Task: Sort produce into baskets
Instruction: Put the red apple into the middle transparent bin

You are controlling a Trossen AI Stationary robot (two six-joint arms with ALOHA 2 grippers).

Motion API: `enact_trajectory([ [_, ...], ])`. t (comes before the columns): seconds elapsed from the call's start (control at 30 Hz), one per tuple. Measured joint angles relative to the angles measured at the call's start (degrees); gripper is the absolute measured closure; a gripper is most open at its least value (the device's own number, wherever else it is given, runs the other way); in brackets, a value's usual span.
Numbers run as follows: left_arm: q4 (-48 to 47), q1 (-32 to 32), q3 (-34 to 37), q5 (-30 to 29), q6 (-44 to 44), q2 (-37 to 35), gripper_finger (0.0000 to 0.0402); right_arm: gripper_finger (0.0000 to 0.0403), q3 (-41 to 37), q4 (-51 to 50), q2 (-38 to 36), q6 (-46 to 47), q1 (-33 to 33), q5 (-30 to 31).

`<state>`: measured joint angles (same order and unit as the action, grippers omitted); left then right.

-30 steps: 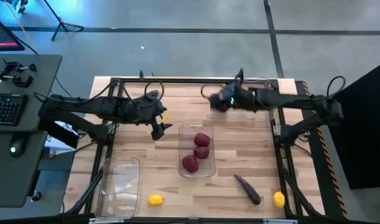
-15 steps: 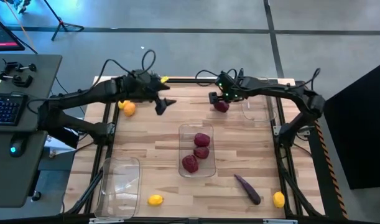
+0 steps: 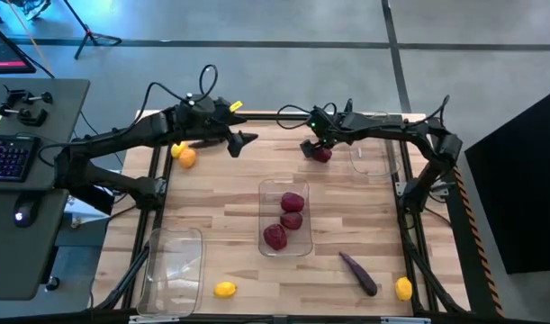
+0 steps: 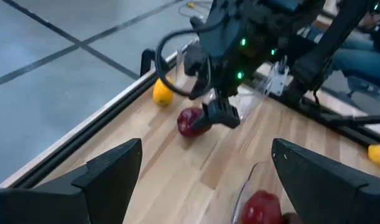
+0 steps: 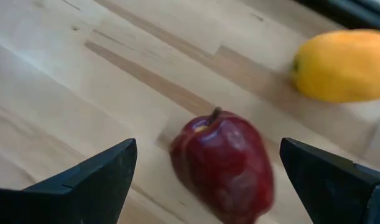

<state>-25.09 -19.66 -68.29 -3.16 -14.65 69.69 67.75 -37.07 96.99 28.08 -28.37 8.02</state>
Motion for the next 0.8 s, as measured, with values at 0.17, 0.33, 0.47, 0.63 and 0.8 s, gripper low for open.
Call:
enact_trajectory([
  [0.17,2.72,0.0,0.0,-0.07,-1.59,0.0,0.0055,0.0005,0.0,0.82,-0.02,-5.33,0.37,0.89],
  [0.33,3.22,0.0,-0.02,-0.05,-3.3,0.0,0.0055,0.0005,0.0,-1.18,-0.02,-7.58,0.24,0.84],
  [0.47,3.2,0.0,-0.02,-0.05,-4.67,0.0,0.0055,0.0006,0.0,-1.17,-0.02,-8.05,0.23,1.79],
  [0.63,3.18,0.02,-0.02,-0.05,-5.82,0.0,0.0055,0.0006,0.0,-1.29,-0.02,-6.95,0.23,1.33],
  [0.8,3.12,0.02,-0.02,-0.03,-7.59,0.0,0.0055,0.0006,0.0,-1.67,-0.02,-10.89,-0.24,-1.01],
])
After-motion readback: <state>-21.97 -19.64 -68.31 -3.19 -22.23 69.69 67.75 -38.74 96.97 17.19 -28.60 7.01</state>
